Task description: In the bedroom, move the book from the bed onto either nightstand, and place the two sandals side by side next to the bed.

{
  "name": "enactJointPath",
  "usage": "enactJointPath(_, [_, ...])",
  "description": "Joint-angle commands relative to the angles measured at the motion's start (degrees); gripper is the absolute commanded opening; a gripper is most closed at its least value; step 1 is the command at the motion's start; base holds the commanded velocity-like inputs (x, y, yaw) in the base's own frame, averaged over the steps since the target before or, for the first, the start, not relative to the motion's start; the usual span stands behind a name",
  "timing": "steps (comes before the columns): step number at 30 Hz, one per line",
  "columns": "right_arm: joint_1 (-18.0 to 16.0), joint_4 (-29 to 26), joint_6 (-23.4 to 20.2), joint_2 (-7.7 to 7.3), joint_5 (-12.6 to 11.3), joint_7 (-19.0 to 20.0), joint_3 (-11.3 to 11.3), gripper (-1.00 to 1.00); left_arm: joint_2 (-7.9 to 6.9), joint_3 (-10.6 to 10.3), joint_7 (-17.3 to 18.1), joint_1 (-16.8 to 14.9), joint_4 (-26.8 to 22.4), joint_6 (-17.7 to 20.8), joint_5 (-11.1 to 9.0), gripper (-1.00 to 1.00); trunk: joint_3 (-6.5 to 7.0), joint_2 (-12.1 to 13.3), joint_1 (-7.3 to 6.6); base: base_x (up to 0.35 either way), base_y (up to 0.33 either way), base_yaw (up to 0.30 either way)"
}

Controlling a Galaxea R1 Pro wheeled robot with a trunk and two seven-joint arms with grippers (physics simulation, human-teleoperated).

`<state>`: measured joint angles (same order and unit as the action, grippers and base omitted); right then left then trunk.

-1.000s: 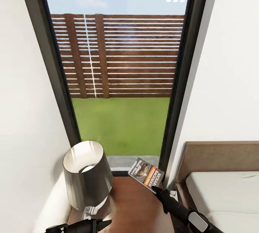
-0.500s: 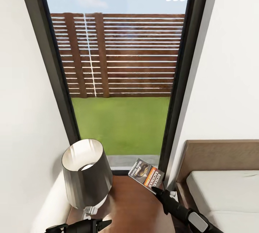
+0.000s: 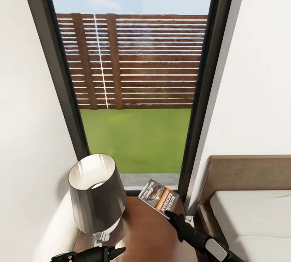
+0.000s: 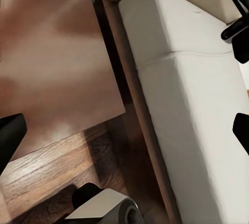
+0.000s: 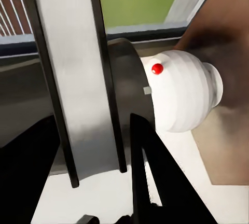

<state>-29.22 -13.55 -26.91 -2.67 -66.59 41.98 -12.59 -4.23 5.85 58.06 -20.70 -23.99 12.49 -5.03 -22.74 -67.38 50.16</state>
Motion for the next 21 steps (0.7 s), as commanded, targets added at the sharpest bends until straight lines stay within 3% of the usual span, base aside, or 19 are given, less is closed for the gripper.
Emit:
enactJointPath(1, [-0.05, 0.01, -0.35, 0.1, -0.67, 0.04, -0.18, -1.0, 0.01, 0.12, 0.21, -0.03, 0.0, 0.6, -0.25, 1.0, -0.25, -0.46, 0.23, 0.0, 0.0, 0.0])
enactJointPath(21, [-0.05, -0.07, -0.33, 0.65, -0.7, 0.09, -0.16, -1.0, 0.01, 0.12, 0.21, -0.02, 0.0, 0.6, -0.25, 1.0, -3.84, -8.48, 4.62, 0.0, 0.0, 0.0])
